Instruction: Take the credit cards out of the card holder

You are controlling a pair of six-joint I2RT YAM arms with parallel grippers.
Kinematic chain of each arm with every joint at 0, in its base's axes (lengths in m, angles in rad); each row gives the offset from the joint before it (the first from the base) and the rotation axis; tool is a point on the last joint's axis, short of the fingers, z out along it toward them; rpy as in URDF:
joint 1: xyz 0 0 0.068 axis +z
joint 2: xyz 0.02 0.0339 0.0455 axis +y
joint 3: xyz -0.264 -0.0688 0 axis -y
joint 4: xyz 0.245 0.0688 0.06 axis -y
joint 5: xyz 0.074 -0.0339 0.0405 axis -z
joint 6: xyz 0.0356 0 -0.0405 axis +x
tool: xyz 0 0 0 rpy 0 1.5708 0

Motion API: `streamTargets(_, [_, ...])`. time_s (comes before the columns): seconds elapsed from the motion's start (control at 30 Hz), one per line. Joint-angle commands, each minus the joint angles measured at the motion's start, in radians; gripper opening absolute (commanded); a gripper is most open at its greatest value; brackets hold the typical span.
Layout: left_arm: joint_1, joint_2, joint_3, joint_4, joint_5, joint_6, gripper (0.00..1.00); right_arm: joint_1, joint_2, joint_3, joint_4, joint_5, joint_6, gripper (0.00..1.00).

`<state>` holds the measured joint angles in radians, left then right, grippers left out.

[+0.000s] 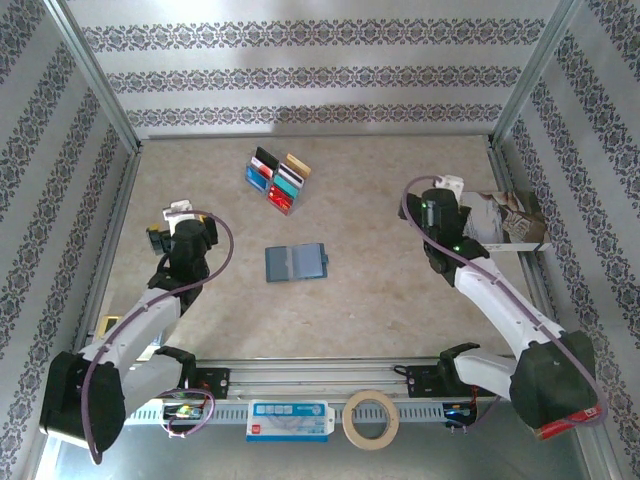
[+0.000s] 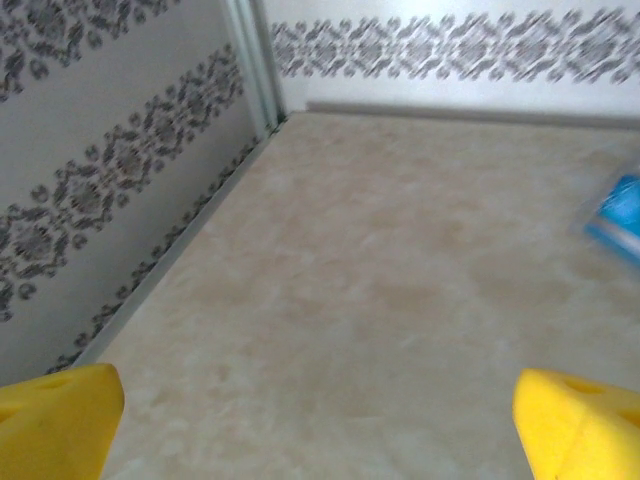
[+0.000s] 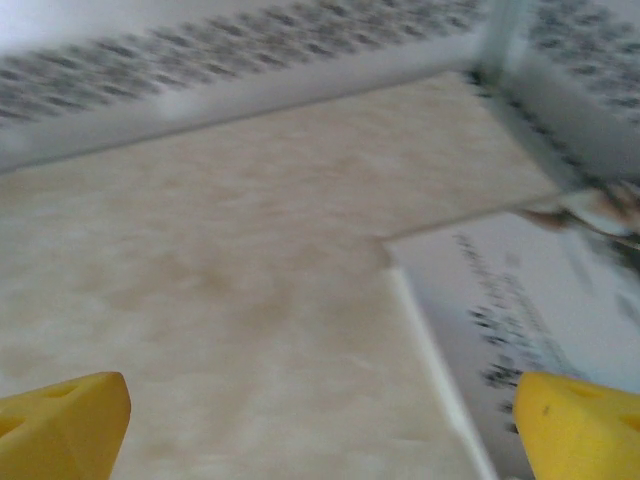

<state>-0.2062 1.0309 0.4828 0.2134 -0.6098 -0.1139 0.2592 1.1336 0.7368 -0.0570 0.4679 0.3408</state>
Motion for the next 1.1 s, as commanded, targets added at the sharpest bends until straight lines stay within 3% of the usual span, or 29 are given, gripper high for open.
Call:
streamTargets(0.0, [0.04,0.023,-0.04,0.185,-0.035,0.038,1.0,-0.057,-0.029,-0.079,0.075,0.125,-0.023,0.98])
streamTargets(0.27, [0.121,0.18,-0.162,0.493,0.122,0.096,1.0,-0.148,0.053,-0.241,0.332,0.062,-0.144,0.98])
streamTargets(0.43, [0.157,0.313,-0.171,0.621,0.273,0.106,1.0,-0.184,0.151,-0.297,0.567,-0.093,-0.224,0.98])
streamTargets(0.57, [0.188,0.336,-0.169,0.653,0.436,0.096,1.0,-0.237,0.195,-0.35,0.749,-0.255,-0.214,0.98])
streamTargets(0.67, [0.209,0.368,-0.191,0.737,0.531,0.082,1.0,-0.25,0.204,-0.352,0.778,-0.351,-0.256,0.98])
streamTargets(0.93, [0.213,0.561,-0.184,0.911,0.596,0.095,1.0,-0.259,0.362,-0.38,0.998,-0.424,-0.281,0.98])
streamTargets(1.07, [0.214,0.56,-0.134,0.805,0.582,0.09,1.0,-0.258,0.38,-0.37,0.994,-0.424,-0.284,0.98])
